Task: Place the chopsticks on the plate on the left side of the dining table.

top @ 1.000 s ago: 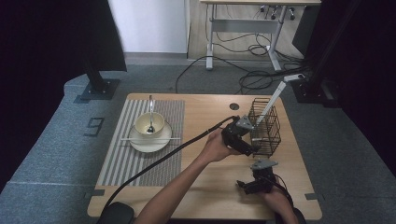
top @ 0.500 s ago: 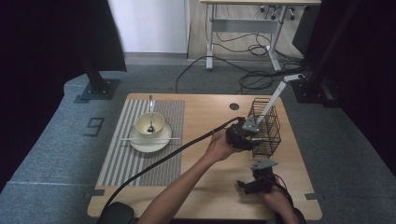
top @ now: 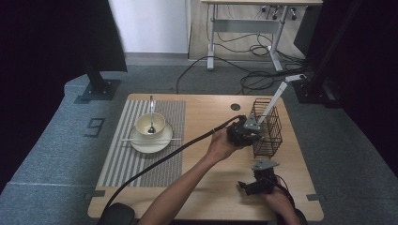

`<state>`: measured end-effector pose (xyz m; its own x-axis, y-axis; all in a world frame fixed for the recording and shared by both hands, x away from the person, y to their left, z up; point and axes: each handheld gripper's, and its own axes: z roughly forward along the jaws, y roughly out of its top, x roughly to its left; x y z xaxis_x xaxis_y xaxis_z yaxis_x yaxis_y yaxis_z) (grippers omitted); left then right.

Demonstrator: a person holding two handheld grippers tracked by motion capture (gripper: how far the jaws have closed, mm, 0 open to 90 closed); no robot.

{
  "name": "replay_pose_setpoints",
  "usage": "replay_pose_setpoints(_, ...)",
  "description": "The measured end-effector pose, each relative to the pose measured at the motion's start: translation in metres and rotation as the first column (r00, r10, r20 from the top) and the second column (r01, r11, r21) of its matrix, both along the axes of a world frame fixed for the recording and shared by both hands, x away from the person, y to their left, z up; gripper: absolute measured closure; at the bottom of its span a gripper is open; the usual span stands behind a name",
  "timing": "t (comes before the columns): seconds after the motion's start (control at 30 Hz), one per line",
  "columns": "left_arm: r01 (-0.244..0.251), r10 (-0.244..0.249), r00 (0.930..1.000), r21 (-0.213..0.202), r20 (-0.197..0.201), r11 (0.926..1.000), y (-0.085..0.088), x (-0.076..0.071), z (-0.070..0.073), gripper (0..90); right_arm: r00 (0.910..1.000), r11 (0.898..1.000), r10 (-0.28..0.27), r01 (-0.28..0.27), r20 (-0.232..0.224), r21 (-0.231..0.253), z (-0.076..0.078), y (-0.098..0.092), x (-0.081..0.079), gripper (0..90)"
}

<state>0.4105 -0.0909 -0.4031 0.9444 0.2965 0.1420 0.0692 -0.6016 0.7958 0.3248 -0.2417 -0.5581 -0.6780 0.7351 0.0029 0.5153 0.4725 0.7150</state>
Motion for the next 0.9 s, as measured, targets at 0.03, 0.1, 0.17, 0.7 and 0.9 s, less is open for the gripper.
replay_pose_setpoints(0.03,-0.006,0.006,1.0,0.0,0.005,1.0,0.001,0.0,0.001,80.0,1.0,1.0,0.0,0.0,0.0,0.0,0.0,0.0,0.0,0.0)
replay_pose_setpoints(0.1,-0.017,0.017,0.9998,-0.005,0.01,0.9998,0.002,0.0,0.003,82.1,1.0,1.0,0.0,0.0,0.0,0.0,0.0,0.0,0.0,0.0)
replay_pose_setpoints(0.17,-0.019,0.019,0.9998,-0.016,-0.003,0.9997,0.004,0.002,0.006,83.0,1.0,1.0,0.0,0.0,0.0,0.0,0.0,0.0,0.0,0.0)
replay_pose_setpoints(0.7,-0.002,-0.004,0.9952,-0.064,-0.098,0.998,0.024,0.008,0.029,83.2,1.0,1.0,0.0,0.0,-0.001,-0.001,0.0,0.0,0.0,0.0)
replay_pose_setpoints(0.9,-0.008,0.002,0.9969,-0.079,-0.079,0.9968,0.032,0.005,0.038,83.2,1.0,1.0,0.0,0.0,-0.001,-0.001,0.0,0.0,0.0,0.0)
